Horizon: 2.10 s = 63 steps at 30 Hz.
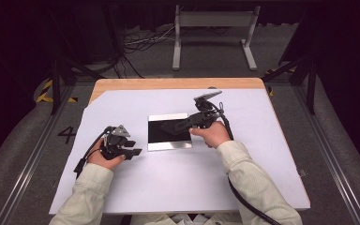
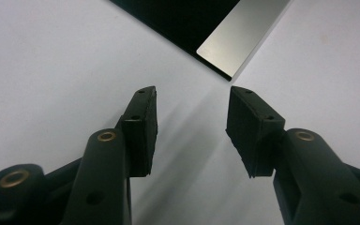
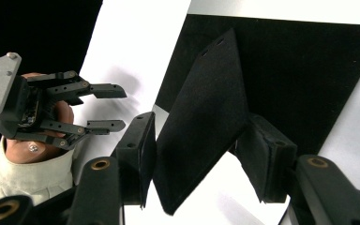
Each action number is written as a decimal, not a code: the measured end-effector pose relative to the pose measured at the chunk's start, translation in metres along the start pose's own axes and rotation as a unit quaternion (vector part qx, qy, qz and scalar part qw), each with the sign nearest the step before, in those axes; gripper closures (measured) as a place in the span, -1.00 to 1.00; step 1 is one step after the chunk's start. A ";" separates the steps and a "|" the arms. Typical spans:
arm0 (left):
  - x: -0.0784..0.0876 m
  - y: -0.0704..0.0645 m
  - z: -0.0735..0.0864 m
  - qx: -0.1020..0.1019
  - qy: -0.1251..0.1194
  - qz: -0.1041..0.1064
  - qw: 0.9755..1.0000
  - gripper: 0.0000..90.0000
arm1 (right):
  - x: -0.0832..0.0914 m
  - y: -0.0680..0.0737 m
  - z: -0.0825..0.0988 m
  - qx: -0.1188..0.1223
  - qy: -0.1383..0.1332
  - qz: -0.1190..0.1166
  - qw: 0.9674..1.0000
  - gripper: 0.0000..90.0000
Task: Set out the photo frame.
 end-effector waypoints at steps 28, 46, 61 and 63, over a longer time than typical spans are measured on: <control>0.001 -0.001 0.000 0.001 -0.001 -0.005 1.000 0.19 | 0.022 0.008 0.010 0.029 0.016 -0.015 0.999 0.60; -0.001 -0.001 0.000 -0.002 0.004 -0.004 1.000 0.19 | 0.054 0.014 0.030 0.044 -0.003 -0.070 0.997 0.94; -0.003 -0.002 0.000 -0.005 0.006 -0.004 1.000 0.19 | 0.076 0.014 0.041 0.115 -0.071 -0.073 0.988 0.94; -0.003 -0.002 0.000 -0.005 0.006 -0.003 1.000 0.19 | 0.080 0.015 0.043 0.132 -0.085 -0.063 0.986 0.94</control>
Point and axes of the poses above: each handheld gripper's, and its own axes: x roughly backward along the jaws, z roughly out of its underside, y roughly to its left, the point moved 1 cm from there along -x, roughly forward along the jaws, and after that the axes turned 13 degrees about -y, right-handed, at the moved point
